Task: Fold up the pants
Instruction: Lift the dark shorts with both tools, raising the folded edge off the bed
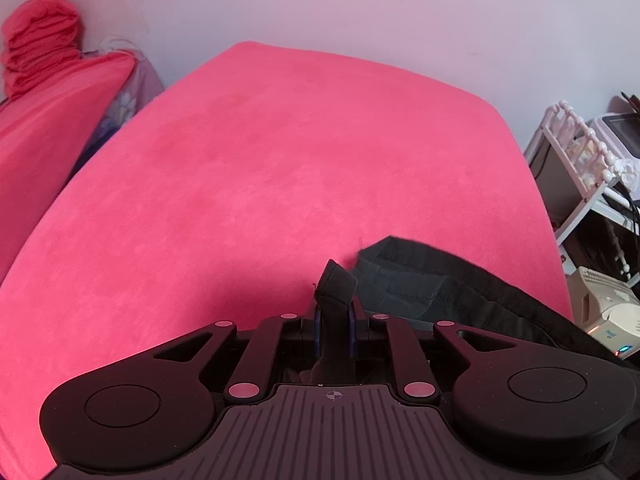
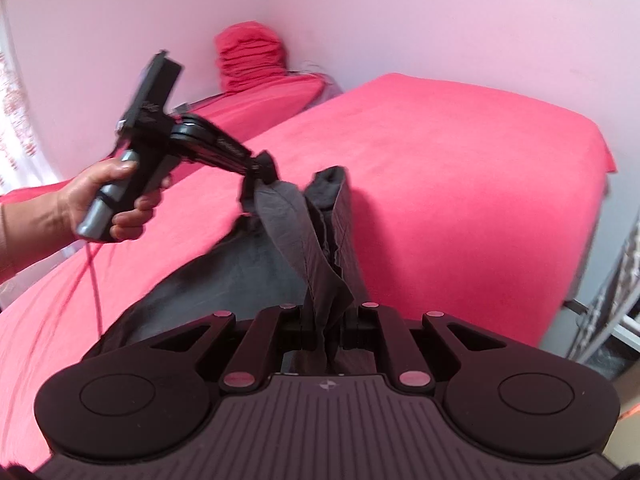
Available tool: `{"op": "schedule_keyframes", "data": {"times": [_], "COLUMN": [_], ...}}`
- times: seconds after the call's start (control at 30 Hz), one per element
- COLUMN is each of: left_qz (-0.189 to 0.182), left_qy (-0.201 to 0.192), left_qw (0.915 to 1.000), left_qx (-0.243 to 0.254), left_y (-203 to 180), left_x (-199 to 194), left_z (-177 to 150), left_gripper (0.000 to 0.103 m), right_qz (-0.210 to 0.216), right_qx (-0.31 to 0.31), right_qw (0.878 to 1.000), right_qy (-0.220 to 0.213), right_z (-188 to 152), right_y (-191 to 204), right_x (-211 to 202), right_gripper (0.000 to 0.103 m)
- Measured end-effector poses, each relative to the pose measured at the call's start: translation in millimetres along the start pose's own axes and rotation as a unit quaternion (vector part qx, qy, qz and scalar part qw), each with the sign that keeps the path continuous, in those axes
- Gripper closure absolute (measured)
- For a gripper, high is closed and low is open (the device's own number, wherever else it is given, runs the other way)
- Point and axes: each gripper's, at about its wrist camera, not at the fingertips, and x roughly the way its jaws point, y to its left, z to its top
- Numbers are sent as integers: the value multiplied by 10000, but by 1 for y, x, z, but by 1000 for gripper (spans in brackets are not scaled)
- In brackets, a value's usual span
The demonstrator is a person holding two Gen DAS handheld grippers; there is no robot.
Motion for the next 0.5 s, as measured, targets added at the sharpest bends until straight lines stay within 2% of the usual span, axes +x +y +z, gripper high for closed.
{"op": "schedule_keyframes", "data": {"times": [0.17, 0.33, 0.4, 0.5], "left_qz": [-246, -417, -481, -515], "left_qy": [117, 440, 495, 515], "left_qw": [9994, 9976, 9972, 9970], "left_qx": [227, 325, 280, 274], "left_y": [-8, -8, -7, -4], "left_x": [29, 69, 78, 89], "left_z": [8, 12, 14, 18], "left_gripper": [26, 6, 1, 0], "right_qz": [-222, -397, -490, -654], "right_qx": [258, 334, 384, 434], "right_qw": [9994, 9985, 9977, 9959], "right_qy": [56, 174, 274, 442], "right_z": [5, 7, 6, 4], "right_y": [-19, -27, -33, -39], "right_x": [10, 24, 33, 45], "right_gripper": [91, 91, 91, 91]}}
